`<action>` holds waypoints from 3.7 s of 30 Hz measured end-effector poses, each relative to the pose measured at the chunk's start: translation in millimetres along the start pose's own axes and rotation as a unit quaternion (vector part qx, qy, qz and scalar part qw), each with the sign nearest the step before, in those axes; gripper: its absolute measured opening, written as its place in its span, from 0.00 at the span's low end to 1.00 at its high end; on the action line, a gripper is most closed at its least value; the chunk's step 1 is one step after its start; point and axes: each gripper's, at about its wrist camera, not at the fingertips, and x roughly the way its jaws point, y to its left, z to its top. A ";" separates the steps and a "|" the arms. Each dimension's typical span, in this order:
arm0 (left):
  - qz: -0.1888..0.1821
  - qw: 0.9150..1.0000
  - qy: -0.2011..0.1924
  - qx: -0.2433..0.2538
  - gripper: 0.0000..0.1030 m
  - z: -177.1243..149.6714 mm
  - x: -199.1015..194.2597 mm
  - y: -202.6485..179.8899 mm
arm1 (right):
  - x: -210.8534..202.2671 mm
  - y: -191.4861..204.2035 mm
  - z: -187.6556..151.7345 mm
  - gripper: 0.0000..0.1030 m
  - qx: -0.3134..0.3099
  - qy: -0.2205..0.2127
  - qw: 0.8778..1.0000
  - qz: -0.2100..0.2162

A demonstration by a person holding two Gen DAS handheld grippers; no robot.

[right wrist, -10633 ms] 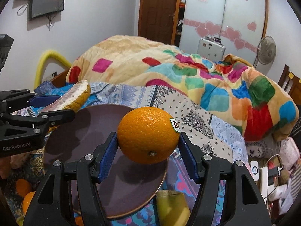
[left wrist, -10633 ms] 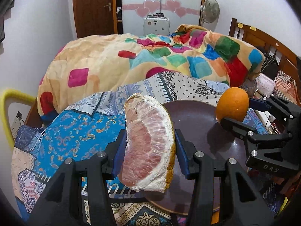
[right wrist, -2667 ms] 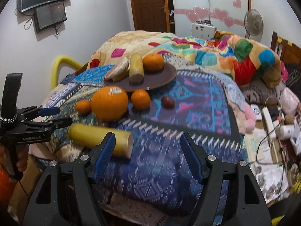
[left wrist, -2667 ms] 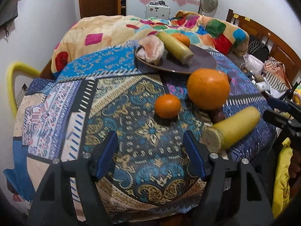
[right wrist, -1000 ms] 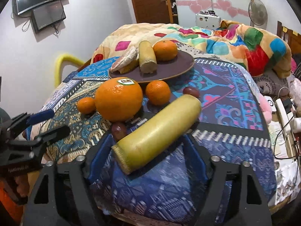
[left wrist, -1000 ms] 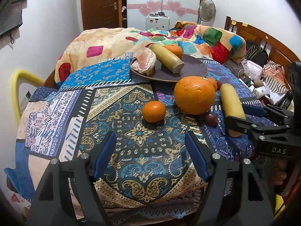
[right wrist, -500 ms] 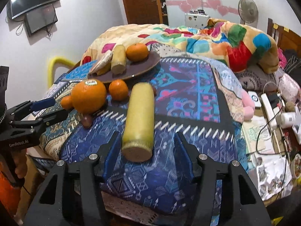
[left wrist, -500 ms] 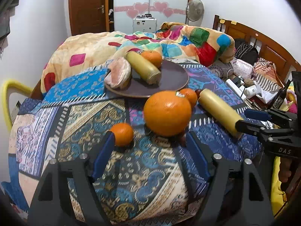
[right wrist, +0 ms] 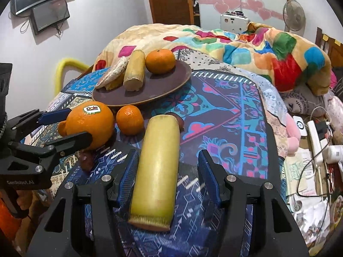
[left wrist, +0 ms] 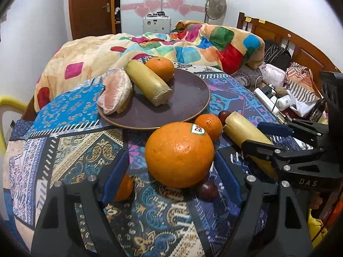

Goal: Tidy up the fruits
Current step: 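Lift the yellow cylinder with the right tool while the left tool grasps the large orange, then set the cylinder on the plate with the right tool while the left tool places the large orange there, then move both tools over two small mandarins on the bedspread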

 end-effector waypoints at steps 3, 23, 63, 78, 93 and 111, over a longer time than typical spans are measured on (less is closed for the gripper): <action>-0.003 1.000 0.004 0.001 0.79 2.1 5.9 -0.9 | 1.3 0.8 1.8 0.36 -0.009 0.001 1.000 0.014; -0.014 1.000 -0.007 -0.014 0.66 7.8 -2.7 4.9 | -24.3 5.7 15.3 0.34 -0.016 -0.049 0.999 0.000; 0.013 1.000 -0.024 -0.001 0.66 62.3 32.4 45.9 | 13.8 16.8 95.6 0.34 -0.050 -0.080 0.996 0.010; 0.008 1.000 -0.008 0.018 0.66 62.3 42.5 40.0 | 61.5 19.2 108.2 0.37 -0.061 -0.028 0.998 0.003; 0.017 0.999 -0.030 0.009 0.72 63.8 27.2 43.8 | 40.6 25.1 101.4 0.36 -0.076 -0.036 0.996 0.002; 0.047 0.997 -0.065 -0.011 0.77 33.3 -47.0 47.8 | -29.5 47.9 64.4 0.40 -0.077 -0.084 0.993 0.005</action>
